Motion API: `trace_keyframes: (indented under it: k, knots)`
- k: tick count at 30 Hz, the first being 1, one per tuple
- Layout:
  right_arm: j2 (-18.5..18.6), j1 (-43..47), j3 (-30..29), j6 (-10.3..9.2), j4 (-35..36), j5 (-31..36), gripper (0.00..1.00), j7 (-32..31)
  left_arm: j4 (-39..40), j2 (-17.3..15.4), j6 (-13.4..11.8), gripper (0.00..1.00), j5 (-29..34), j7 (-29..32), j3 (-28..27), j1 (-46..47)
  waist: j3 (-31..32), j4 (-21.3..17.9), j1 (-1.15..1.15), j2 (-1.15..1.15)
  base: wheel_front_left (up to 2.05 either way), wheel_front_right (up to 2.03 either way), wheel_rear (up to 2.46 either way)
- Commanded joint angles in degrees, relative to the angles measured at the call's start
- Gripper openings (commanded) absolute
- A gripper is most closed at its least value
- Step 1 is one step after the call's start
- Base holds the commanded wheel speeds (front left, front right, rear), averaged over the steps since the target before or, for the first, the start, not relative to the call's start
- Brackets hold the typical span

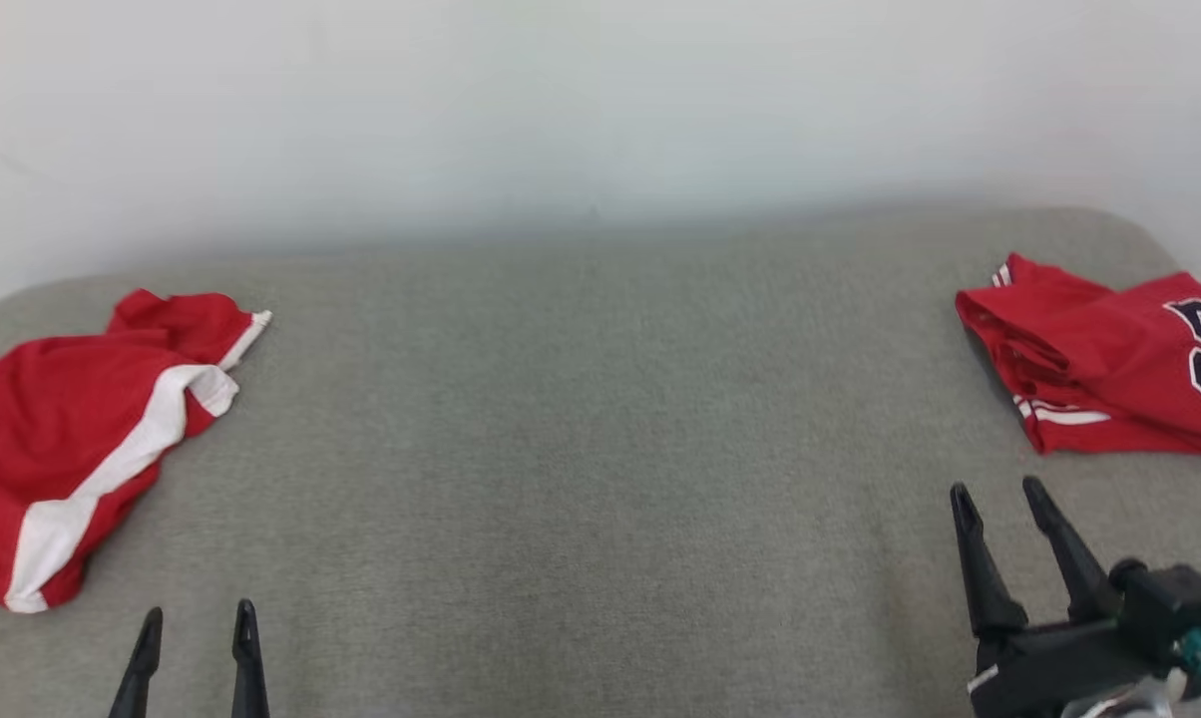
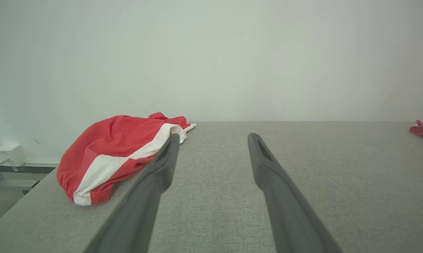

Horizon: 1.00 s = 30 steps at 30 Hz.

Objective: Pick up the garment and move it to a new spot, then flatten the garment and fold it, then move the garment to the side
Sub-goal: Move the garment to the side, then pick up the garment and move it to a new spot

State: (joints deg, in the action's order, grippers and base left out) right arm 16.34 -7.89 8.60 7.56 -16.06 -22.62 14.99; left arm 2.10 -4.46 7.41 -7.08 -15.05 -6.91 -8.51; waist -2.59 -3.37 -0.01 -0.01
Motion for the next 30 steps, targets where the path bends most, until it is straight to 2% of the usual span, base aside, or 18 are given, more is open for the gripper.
trace_keyframes:
  k: [1,14,24,30]
  knots:
    - [-0.64,1.67,-0.44,-0.17,0.52,-0.3,1.0,0.25,-0.41,0.14,-0.02,1.0,-0.09,-0.18,0.15,-1.17,2.76,2.34,0.01,0.01,0.0,0.0,0.0]
    - [-5.49,11.6,-2.61,-0.17,2.92,0.96,1.0,0.25,-3.52,-0.93,-0.02,1.0,-1.06,-0.18,2.59,-2.4,5.63,4.39,0.01,0.01,0.0,0.0,0.0]
    - [-6.13,10.19,-2.56,-0.17,3.67,1.62,1.0,0.26,-4.46,-2.14,-0.01,1.0,-1.86,-0.18,3.54,-0.81,6.87,4.28,0.01,0.01,0.0,0.0,0.0]
    - [-6.07,9.89,-3.09,-0.17,2.77,1.43,1.0,0.26,-5.24,-3.19,-0.01,1.0,-5.64,-0.18,4.95,0.1,7.35,4.53,0.01,0.01,0.0,0.0,0.0]
